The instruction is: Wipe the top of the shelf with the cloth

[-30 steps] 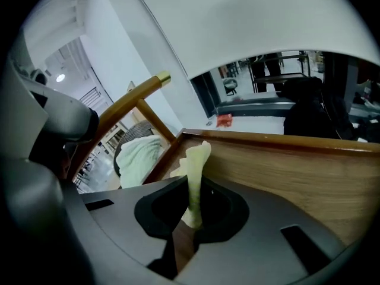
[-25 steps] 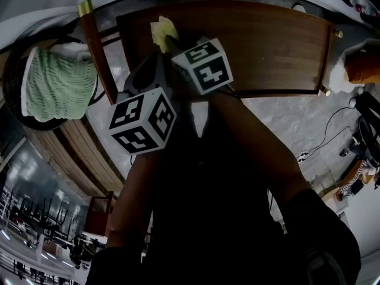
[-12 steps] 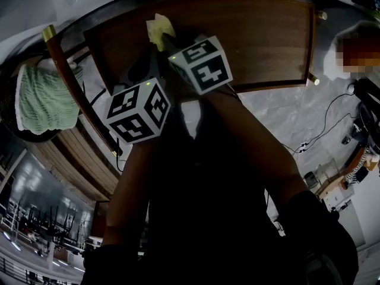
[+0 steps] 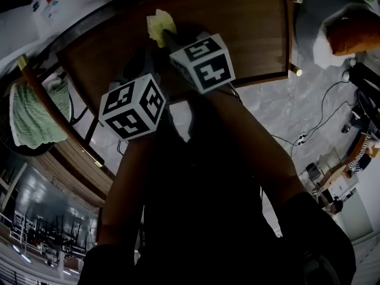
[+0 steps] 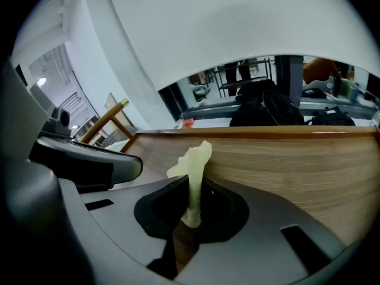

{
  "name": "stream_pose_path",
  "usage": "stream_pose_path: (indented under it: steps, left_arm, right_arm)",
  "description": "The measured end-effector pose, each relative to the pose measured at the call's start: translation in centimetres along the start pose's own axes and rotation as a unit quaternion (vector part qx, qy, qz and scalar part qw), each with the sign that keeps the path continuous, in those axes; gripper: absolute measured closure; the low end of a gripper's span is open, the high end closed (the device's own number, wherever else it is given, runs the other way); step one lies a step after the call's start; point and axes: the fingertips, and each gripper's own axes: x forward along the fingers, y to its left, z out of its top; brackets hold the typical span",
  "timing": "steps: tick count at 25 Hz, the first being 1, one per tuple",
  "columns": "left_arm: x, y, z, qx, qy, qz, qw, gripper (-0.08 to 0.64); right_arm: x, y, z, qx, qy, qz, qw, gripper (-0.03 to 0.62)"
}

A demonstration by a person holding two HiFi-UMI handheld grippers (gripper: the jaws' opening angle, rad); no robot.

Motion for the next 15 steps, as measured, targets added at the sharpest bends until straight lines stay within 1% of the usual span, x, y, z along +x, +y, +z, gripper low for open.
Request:
stream_pose_path:
  steps: [3, 7, 15]
  left_arm:
    - [0.6, -1.7, 0.0, 0.009, 0.002, -0.01, 0.9999, 0.549]
    - [2.3, -4.8, -0.8, 0.014, 0.009, -0.021, 0.9996, 0.549]
    - [5.0, -12.3, -1.8, 0.033, 0.014, -0.069, 0.997, 0.549]
  right_arm:
    - [-1.4, -1.8, 0.2, 0.001, -0.006, -0.012, 1.0, 0.551]
    - [-3.5, -5.0, -0.3, 0.004, -0.013, -0.029, 0.999, 0.551]
    - [-8.2, -11.8, -1.5, 0.018, -0.023, -0.072, 0.997, 0.551]
